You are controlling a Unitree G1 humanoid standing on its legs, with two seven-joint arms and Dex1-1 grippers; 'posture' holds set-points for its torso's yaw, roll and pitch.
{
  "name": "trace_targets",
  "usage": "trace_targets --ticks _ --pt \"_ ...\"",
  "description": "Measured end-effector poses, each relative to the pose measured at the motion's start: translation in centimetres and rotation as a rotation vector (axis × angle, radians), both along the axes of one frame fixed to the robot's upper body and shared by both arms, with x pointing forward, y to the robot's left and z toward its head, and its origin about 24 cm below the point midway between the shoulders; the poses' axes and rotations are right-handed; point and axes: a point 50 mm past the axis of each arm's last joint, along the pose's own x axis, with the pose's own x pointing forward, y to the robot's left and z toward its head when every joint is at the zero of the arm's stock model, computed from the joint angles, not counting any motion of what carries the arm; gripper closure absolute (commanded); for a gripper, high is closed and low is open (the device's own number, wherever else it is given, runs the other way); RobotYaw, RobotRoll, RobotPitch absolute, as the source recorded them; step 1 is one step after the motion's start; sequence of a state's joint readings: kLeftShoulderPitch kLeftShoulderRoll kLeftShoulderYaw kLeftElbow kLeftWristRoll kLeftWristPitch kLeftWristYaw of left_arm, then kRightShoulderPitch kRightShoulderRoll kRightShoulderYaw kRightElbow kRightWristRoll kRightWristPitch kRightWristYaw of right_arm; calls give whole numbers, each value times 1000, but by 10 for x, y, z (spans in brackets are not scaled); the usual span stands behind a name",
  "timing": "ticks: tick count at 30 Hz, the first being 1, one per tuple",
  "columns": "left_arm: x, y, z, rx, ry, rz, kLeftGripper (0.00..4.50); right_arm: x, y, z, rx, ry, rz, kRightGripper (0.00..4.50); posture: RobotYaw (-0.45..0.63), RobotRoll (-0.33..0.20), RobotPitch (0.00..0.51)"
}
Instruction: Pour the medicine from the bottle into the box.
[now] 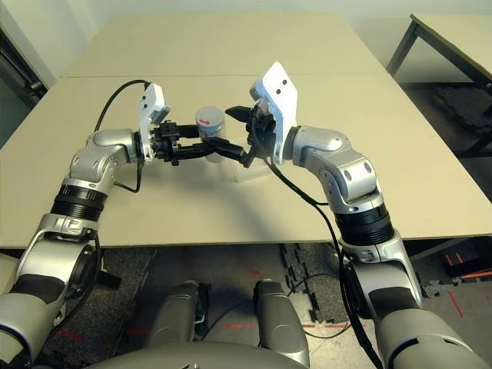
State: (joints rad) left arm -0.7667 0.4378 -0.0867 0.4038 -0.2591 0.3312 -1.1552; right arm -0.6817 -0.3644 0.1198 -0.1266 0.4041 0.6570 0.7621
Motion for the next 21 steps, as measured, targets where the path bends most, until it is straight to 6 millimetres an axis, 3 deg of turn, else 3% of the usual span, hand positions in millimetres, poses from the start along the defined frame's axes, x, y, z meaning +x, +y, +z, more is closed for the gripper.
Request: trace_targets --ticks 13,21 --pt "0 -12 -3 -27 10 -36 2018 9 7 16 0 -43 13 0 -56 0 64" --pt "1 -19 -7 -47 25 -49 2018 12 6 13 -24 -31 12 0 -58 0 70"
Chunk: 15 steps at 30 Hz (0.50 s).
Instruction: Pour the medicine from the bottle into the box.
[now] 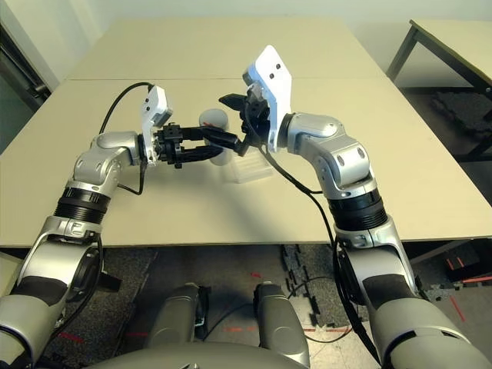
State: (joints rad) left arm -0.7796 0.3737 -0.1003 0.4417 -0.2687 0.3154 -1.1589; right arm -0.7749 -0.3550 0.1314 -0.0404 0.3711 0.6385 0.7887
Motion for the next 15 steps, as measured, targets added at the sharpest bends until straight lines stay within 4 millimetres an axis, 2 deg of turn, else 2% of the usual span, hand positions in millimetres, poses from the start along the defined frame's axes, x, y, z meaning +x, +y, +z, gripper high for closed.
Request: trace_targets --ticks 2,5,8,9,15 --pt "0 -1 0 -1 1 -1 2018 0 1 -1 -3 2 2 0 -57 0 72" --pt "0 -1 0 -1 1 -1 2018 0 2 -1 -7 4 7 559 -56 0 75" --pt "-1 -1 0 1 2 -10 2018 0 2 -1 -6 3 0 1711 -53 0 76" --pt "-1 -1 0 1 2 -11 2018 0 2 -1 -6 4 0 1972 -52 0 77" --pt "-3 -1 2 8 3 -13 2018 0 2 -1 -6 4 10 1970 -44 0 80"
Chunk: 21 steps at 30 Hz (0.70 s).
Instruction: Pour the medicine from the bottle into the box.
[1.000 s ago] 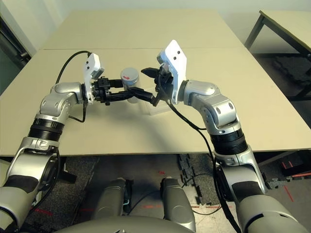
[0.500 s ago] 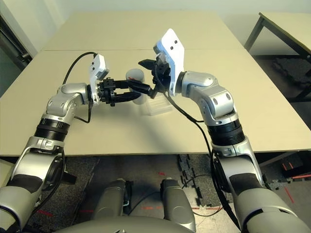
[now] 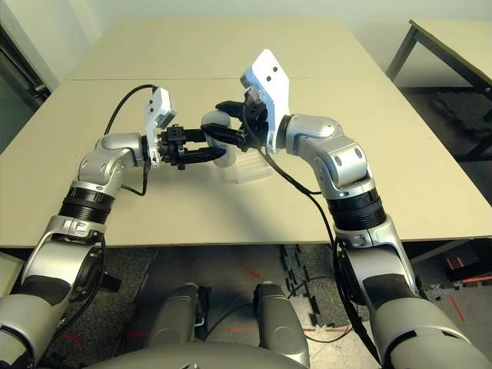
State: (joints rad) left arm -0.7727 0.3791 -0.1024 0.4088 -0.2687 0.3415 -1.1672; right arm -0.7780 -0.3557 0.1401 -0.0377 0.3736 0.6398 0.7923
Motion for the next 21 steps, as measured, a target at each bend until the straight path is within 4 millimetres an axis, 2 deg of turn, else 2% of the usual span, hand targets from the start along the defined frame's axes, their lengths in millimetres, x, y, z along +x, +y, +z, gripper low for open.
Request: trace_targets --ticks 9,16,21 --pt "-14 1 9 15 35 -36 2018 0 -8 6 36 94 111 1970 -13 0 85" --pt "-31 5 33 28 64 -81 2019 0 -9 24 42 121 282 1970 12 0 88" --pt "-38 5 35 28 82 -105 2019 -2 -8 26 49 141 345 1970 14 0 91"
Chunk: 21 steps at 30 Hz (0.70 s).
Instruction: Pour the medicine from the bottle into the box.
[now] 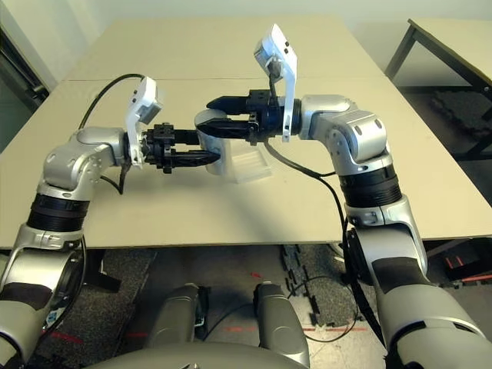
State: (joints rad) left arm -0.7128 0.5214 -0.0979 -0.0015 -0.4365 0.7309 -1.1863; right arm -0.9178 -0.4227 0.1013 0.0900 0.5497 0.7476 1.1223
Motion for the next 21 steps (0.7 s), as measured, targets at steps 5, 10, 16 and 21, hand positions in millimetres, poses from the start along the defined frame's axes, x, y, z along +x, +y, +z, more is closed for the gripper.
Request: trace_targets --ticks 5,10,16,21 --pt "-4 -1 -1 -7 9 -19 2019 -2 0 0 3 13 36 1970 12 0 95" --pt "-8 -6 0 -12 -2 -61 2021 -4 2 -2 7 28 69 652 5 0 97" --pt "-7 -9 -1 -15 -38 -87 2021 -4 1 -4 -9 43 53 0 -1 0 97" --pt "3 -2 -11 -11 -44 -42 2021 -7 -2 1 -43 20 4 0 -16 0 94"
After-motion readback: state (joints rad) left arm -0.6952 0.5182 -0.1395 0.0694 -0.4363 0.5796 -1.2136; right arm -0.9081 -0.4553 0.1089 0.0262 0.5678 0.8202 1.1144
